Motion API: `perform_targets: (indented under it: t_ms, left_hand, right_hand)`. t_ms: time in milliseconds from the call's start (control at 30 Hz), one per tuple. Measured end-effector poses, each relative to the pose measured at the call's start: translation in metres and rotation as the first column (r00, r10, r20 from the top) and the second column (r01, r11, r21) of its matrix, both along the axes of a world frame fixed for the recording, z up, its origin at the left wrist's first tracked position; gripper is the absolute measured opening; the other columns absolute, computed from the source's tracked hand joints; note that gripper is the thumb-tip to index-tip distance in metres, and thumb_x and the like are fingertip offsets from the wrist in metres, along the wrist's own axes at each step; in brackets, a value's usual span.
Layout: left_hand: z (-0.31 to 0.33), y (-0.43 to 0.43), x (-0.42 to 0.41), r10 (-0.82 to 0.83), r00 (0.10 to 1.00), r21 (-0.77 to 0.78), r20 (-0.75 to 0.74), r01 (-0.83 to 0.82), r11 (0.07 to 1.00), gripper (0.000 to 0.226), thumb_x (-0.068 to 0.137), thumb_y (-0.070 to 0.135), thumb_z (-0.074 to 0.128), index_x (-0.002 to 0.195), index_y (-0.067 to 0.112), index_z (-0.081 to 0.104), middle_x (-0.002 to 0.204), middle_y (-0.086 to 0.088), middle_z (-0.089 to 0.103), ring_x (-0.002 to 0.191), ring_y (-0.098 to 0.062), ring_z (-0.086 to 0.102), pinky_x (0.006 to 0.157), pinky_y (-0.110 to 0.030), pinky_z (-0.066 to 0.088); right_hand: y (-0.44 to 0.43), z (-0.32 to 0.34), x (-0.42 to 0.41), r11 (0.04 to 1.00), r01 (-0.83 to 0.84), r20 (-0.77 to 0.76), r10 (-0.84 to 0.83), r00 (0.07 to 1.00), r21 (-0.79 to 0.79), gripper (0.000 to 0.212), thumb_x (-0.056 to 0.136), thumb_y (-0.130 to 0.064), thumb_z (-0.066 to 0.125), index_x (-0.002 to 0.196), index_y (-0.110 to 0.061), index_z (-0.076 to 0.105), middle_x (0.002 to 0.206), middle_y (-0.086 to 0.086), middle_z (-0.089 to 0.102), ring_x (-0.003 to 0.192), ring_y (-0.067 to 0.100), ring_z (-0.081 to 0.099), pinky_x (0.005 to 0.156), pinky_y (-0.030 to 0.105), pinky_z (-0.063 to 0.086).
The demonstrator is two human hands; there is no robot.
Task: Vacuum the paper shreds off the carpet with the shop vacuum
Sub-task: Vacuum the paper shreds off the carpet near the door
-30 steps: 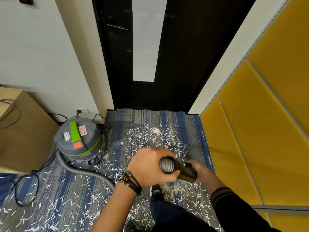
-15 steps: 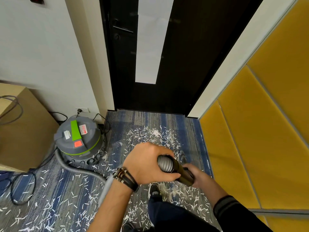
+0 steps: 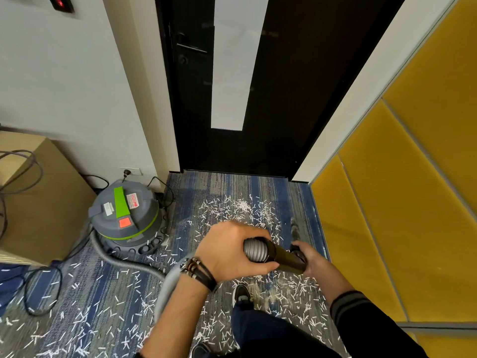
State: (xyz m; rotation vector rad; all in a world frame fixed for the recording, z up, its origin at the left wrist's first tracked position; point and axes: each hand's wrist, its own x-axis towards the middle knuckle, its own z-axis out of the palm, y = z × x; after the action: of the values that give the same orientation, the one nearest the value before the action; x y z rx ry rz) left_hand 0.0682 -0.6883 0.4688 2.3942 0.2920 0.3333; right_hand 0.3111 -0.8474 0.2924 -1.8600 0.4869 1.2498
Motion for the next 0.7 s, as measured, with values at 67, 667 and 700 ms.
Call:
perform_targets:
  t_ms: [67, 667, 700]
  left_hand:
    - [-0.010, -0.006, 0.006, 0.016, 1.000, -0.012, -0.020, -0.016, 1.000, 0.041, 0.077, 0.069, 0.077, 0.104, 0.039, 0.073, 0.083, 0.026, 0.068, 0.072, 0.006, 0.059, 0.072, 0.000, 0.036]
    - [-0.003, -0.022, 0.010, -0.048, 0.998, -0.016, -0.031, 0.047, 0.999, 0.041, 0.076, 0.070, 0.076, 0.100, 0.037, 0.074, 0.085, 0.020, 0.072, 0.077, 0.002, 0.065, 0.073, -0.011, 0.047]
    - [-0.002, -0.024, 0.009, -0.057, 0.998, -0.027, -0.035, 0.056, 0.998, 0.042, 0.075, 0.070, 0.076, 0.099, 0.036, 0.074, 0.085, 0.020, 0.072, 0.077, 0.001, 0.065, 0.073, -0.013, 0.048]
  right_hand:
    - [0.003, 0.000, 0.003, 0.999, 0.002, 0.008, -0.002, 1.000, -0.042, 0.030, 0.098, -0.034, 0.052, 0.090, -0.006, 0.056, 0.077, 0.013, 0.062, 0.067, 0.029, 0.059, 0.061, 0.037, 0.054]
    - [-0.005, -0.014, -0.005, 0.985, -0.166, -0.107, 0.159, 0.981, -0.057, 0.022, 0.097, -0.028, 0.052, 0.091, -0.006, 0.054, 0.076, 0.013, 0.061, 0.066, 0.027, 0.059, 0.049, 0.029, 0.055]
    - [-0.011, -0.013, -0.007, 0.987, -0.152, -0.109, 0.146, 0.983, -0.053, 0.022, 0.098, -0.027, 0.052, 0.090, -0.006, 0.054, 0.076, 0.013, 0.062, 0.065, 0.026, 0.059, 0.046, 0.028, 0.055]
